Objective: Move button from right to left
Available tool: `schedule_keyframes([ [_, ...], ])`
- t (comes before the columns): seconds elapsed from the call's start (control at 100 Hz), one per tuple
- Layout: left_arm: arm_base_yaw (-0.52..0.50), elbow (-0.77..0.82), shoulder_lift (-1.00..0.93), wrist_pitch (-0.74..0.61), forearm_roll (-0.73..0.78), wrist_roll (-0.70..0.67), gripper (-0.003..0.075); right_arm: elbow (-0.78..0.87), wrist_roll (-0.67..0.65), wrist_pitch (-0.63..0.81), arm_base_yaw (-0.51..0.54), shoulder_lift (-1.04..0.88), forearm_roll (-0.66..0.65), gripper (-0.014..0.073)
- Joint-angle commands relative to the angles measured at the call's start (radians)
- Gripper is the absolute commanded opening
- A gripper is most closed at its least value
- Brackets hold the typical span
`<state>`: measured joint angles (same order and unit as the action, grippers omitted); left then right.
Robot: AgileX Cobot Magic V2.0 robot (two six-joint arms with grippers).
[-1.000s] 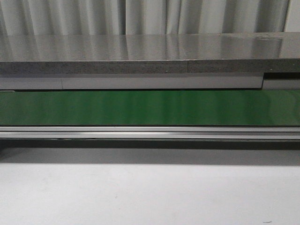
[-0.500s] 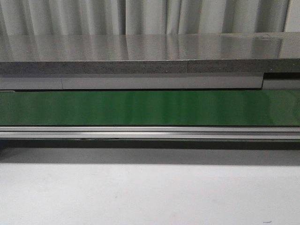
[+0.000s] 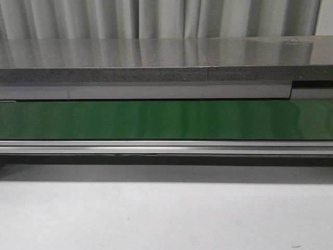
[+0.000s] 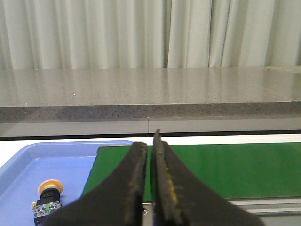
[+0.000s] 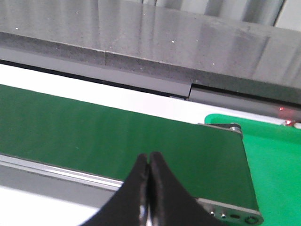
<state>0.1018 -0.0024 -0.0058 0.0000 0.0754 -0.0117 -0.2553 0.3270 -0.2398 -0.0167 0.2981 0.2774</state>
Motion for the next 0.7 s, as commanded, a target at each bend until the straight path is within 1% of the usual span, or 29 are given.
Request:
schedule_keyframes([
  [0.0, 0.007, 0.042, -0.035, -0.082, -0.002, -0.012, 0.0005, -0.011, -0.173, 0.101, -0.010, 0.006, -0.149, -0.0068],
  [0.09, 0.007, 0.042, -0.035, -0.082, -0.002, -0.012, 0.0005, 0.016, -0.283, 0.158, -0.011, -0.005, -0.241, -0.0068],
  [0.17, 0.007, 0.042, -0.035, -0.082, -0.002, -0.012, 0.0005, 0.046, -0.327, 0.209, -0.011, -0.028, -0.277, -0.0068],
  [0.31, 0.007, 0.042, -0.035, -0.082, -0.002, -0.012, 0.0005, 0.105, -0.327, 0.248, -0.011, -0.093, -0.277, -0.0068],
  [0.69, 0.007, 0.042, -0.035, -0.082, -0.002, -0.012, 0.0005, 0.238, -0.327, 0.240, -0.011, -0.321, -0.277, -0.0068],
])
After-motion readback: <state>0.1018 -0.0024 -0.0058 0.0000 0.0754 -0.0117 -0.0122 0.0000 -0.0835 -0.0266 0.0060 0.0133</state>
